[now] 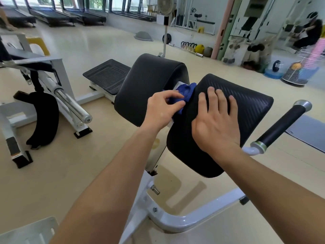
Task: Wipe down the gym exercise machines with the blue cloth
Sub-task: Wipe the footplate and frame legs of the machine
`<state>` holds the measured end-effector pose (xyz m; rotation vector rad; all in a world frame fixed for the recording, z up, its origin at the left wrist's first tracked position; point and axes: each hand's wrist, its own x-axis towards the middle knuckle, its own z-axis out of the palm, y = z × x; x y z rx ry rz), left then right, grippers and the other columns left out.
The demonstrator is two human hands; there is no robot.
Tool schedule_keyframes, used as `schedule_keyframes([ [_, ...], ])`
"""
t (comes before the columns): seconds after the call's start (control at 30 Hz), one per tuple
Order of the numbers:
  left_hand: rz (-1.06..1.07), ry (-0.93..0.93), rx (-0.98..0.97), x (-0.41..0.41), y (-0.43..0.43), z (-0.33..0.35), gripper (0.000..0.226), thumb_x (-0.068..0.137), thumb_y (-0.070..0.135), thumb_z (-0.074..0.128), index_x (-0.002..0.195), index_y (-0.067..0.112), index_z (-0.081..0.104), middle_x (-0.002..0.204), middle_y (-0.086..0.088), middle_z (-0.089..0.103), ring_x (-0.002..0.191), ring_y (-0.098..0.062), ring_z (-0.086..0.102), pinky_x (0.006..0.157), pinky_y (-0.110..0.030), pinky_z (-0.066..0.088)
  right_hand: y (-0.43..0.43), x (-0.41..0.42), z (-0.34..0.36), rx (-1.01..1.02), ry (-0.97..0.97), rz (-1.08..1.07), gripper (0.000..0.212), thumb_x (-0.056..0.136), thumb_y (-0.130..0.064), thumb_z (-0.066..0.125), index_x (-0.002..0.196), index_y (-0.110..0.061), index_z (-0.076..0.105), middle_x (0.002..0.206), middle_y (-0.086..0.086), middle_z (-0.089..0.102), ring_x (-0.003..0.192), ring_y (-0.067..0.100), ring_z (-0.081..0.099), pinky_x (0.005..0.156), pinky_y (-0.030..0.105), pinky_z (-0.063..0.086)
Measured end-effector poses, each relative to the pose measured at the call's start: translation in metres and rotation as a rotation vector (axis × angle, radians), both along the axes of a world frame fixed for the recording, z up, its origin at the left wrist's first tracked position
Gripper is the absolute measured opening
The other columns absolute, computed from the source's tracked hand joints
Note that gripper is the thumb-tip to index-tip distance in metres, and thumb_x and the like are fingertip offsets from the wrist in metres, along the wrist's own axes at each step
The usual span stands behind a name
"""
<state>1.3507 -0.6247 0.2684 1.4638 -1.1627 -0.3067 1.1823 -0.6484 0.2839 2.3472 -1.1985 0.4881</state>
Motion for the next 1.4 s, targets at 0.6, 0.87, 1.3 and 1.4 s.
schedule_keyframes([
  [0.6, -0.040, -0.439, 0.057, 0.022, -0.024, -0.004, 0.035, 0.091, 0.012, 0.067, 0.124, 0.024, 0.068, 0.123, 0.005, 0.069, 0.118, -0.008, 0.060, 0.108, -0.026, 0.043, -0.001, -0.002, 0.001, 0.012, 0.024, 0.011, 0.063, 0.092, -0.032, 0.039, 0.150, -0.007, 0.033, 0.158, 0.020, 0.025, 0.146, 0.038, 0.020, 0.119, 0.055, 0.011],
  [0.87, -0.090, -0.491, 0.095, 0.026, -0.012, -0.022, 0.033, 0.091, 0.001, 0.064, 0.121, 0.014, 0.070, 0.126, 0.001, 0.067, 0.125, -0.007, 0.054, 0.108, -0.008, 0.030, -0.002, -0.001, 0.000, -0.002, 0.019, 0.010, 0.064, 0.090, -0.031, 0.033, 0.148, -0.006, 0.034, 0.157, 0.021, 0.027, 0.145, 0.038, 0.023, 0.119, 0.056, 0.013],
  [1.3, -0.124, -0.473, 0.104, 0.028, -0.047, 0.014, 0.035, 0.093, 0.006, 0.063, 0.124, 0.021, 0.068, 0.131, 0.006, 0.063, 0.126, -0.001, 0.051, 0.116, -0.023, 0.031, -0.002, 0.000, -0.002, -0.020, 0.025, -0.010, 0.064, 0.090, -0.031, 0.041, 0.149, -0.008, 0.033, 0.157, 0.020, 0.027, 0.145, 0.038, 0.022, 0.119, 0.055, 0.012],
  [1.4, -0.137, -0.503, 0.138, 0.030, -0.015, -0.013, 0.032, 0.092, 0.002, 0.062, 0.120, 0.013, 0.069, 0.132, 0.003, 0.062, 0.124, 0.003, 0.044, 0.104, 0.004, 0.016, -0.003, 0.000, -0.003, -0.027, 0.024, -0.004, 0.063, 0.091, -0.032, 0.039, 0.148, -0.007, 0.034, 0.156, 0.020, 0.027, 0.145, 0.038, 0.023, 0.119, 0.056, 0.014],
])
